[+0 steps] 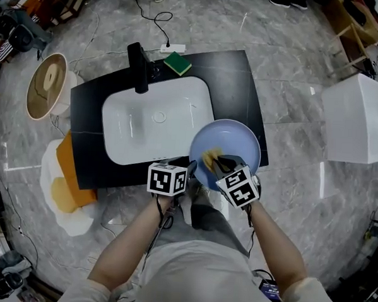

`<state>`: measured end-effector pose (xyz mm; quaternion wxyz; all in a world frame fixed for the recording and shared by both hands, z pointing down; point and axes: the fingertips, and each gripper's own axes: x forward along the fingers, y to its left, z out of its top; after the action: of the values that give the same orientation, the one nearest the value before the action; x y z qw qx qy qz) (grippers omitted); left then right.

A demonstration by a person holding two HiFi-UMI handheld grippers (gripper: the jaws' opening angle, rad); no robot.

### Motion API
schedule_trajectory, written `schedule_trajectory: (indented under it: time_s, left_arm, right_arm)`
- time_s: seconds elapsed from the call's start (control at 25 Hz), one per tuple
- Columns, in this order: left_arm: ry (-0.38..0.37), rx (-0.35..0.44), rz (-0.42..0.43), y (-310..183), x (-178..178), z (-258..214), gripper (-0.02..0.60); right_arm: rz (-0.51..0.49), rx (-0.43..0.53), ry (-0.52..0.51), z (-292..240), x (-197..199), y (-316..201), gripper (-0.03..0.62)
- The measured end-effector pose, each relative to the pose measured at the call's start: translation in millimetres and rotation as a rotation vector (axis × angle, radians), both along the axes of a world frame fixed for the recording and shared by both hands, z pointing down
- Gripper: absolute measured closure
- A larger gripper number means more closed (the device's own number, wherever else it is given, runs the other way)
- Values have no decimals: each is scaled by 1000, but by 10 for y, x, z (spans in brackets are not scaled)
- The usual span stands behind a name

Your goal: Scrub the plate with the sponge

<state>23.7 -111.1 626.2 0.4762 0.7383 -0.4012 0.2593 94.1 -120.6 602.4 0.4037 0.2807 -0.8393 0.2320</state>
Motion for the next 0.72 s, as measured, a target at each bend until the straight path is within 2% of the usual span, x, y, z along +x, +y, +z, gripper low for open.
schedule_trajectory:
  time_s: [0.12,0.2,0.32,0.36,0.56,0.72]
  left_arm:
    - [7,-34,-22,-9,9,74,405]
    - [16,-49,-5,1,50,95,425]
    - [23,-69,24,11,109,105,490]
    - [20,-73,22,4,111,108,494]
    - [39,-90,-23,-25,106,116,517]
    - [47,-97,-49,-36,83,123,526]
  right_arm:
    - [-13,-17,11,90,-48,28,545]
    - [-28,-20,18,129,-96,33,545]
    - [-63,-15,37,191,-169,14,545]
    - [-72,-13,43,210,-191,1,545]
    - [-90,-11,55,256,-261,-82,545]
    - [-90,30,65,276,-353,-276,545]
